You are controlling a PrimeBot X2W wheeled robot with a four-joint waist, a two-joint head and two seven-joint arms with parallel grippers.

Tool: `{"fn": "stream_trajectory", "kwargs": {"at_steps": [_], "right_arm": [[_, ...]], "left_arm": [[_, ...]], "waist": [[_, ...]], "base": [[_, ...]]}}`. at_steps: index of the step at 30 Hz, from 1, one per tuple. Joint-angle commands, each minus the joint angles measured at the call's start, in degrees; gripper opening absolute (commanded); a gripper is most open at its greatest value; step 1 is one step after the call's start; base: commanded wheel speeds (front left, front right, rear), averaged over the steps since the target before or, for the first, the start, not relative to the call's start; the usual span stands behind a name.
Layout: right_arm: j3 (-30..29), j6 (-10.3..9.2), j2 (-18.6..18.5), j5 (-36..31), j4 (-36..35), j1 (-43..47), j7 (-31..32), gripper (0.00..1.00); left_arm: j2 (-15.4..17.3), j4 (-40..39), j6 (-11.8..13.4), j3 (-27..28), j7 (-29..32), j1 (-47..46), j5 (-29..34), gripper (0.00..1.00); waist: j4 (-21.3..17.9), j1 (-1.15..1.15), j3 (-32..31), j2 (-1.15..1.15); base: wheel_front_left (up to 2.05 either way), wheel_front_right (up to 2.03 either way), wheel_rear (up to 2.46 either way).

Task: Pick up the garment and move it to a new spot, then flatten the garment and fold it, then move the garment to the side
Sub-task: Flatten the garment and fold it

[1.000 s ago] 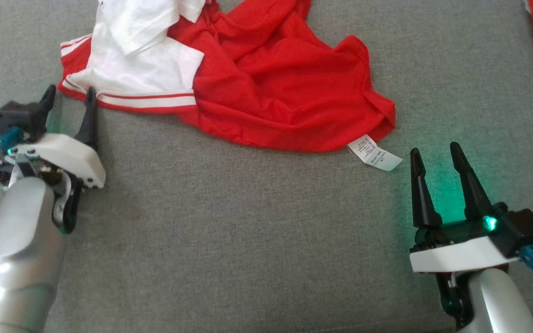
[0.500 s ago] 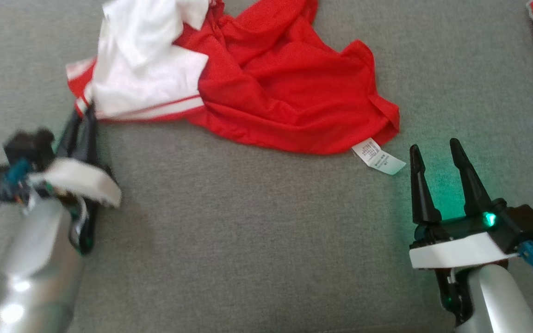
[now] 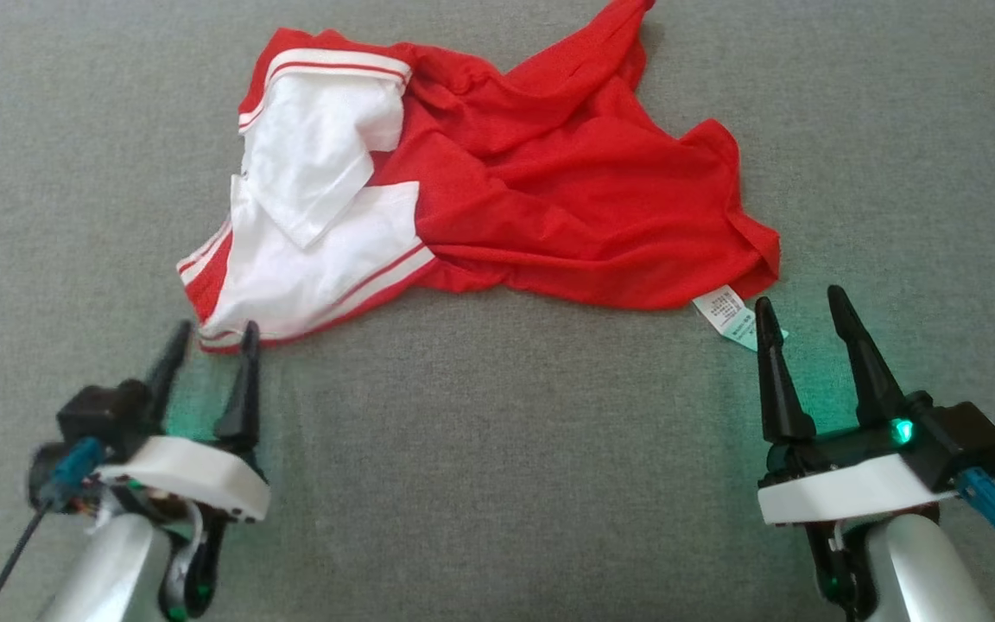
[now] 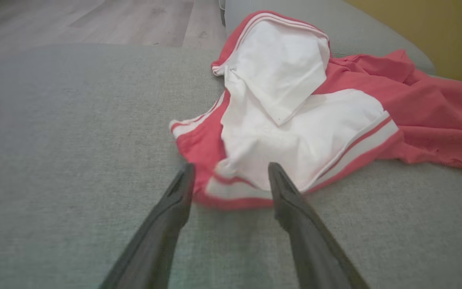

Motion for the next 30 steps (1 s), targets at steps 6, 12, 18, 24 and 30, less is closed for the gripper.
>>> {"fn": "stream_trajectory", "kwargs": {"at_steps": [6,12,18,24,30], "right_arm": [[1.1,-0.05,-0.4,0.1,-1.7,-0.6,-0.2,1.0],[2.1,-0.05,-0.5,0.0,-1.7,-1.8,-0.2,1.0],[2.0,-0.05,-0.4,0.1,-1.8,-2.8,-0.2,1.0],[1.6,-0.05,-0.4,0.1,-1.8,-2.9,-0.2,1.0],[1.9,-0.05,-0.3,0.2,-1.6,-3.2,-0.2,1.0]], "left_arm": [[5.6,-11.7,3.8,1.5,0.6,-4.8,6.6,1.0],[6.3,-8.2,3.6,0.0,2.7,-11.2,9.1,1.0],[7.4,1.1,2.2,-0.6,3.3,-15.7,9.8,1.0],[7.6,5.6,1.4,-1.1,4.6,-18.3,9.6,1.0],[7.8,7.7,1.3,-1.4,5.0,-19.3,9.6,1.0]], "waist": [[-0.3,0.01,1.8,0.0],[-1.6,0.01,3.9,0.0],[-3.0,0.01,5.6,0.0],[-3.3,0.01,6.3,0.0],[-3.4,0.01,6.5,0.0]], "base": [[0.0,0.0,0.0],[0.0,0.0,0.0],[0.0,0.0,0.0],[0.0,0.0,0.0],[0.0,0.0,0.0]]}}
